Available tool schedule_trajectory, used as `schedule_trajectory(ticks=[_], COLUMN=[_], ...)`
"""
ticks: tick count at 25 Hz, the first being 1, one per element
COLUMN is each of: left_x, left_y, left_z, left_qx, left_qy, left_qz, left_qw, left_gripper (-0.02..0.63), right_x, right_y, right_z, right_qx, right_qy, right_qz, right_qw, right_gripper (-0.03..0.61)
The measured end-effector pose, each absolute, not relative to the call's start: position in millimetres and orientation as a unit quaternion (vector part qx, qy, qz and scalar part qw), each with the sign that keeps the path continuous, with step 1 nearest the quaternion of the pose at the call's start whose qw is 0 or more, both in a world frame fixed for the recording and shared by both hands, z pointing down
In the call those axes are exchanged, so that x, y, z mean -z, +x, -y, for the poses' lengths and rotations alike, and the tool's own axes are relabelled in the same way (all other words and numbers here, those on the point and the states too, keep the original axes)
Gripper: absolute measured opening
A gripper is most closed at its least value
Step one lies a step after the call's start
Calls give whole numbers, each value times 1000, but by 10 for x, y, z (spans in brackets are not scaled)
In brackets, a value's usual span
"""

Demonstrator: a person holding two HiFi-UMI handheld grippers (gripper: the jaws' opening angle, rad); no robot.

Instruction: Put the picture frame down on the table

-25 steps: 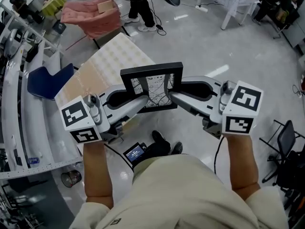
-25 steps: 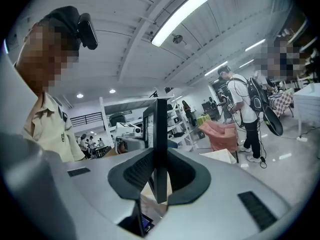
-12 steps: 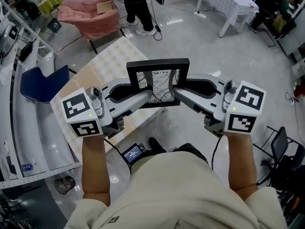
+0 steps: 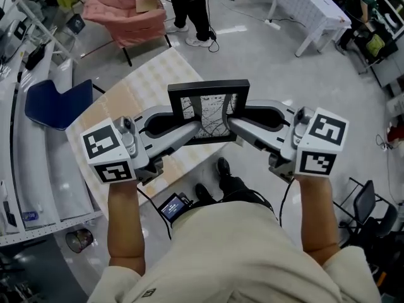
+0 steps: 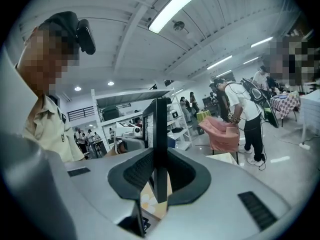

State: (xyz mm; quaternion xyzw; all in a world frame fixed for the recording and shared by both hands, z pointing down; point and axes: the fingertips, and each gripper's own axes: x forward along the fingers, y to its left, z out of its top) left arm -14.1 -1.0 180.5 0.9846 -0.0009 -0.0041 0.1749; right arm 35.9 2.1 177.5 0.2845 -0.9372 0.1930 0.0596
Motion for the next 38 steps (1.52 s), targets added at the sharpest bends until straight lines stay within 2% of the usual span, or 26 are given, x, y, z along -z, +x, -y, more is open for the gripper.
schedule_trajectory(ticks=[9,16,27,38], left_x=[-1952,-2120,-2459,-2881], left_y=[-288,-218,-266,-94], left_z=[512,1329,1496,2190], left_qx=[-4,-10,-26,-52], left_qy=[979,971,962,944], left_qz=[57,92,140,182], left_qw=[198,220,232,271], left_gripper=[54,54,54,55], right_x=[-1931,-2112,-2474,-2928], right_y=[218,284,242,412], right_z=[536,1381,1587,2315], right_qx=[-211,-233,-250,-291], right_qy=[236,206,183,161], right_qz=[947,948,948,939], right_qw=[60,64,71,84], right_gripper=[72,72,72,72])
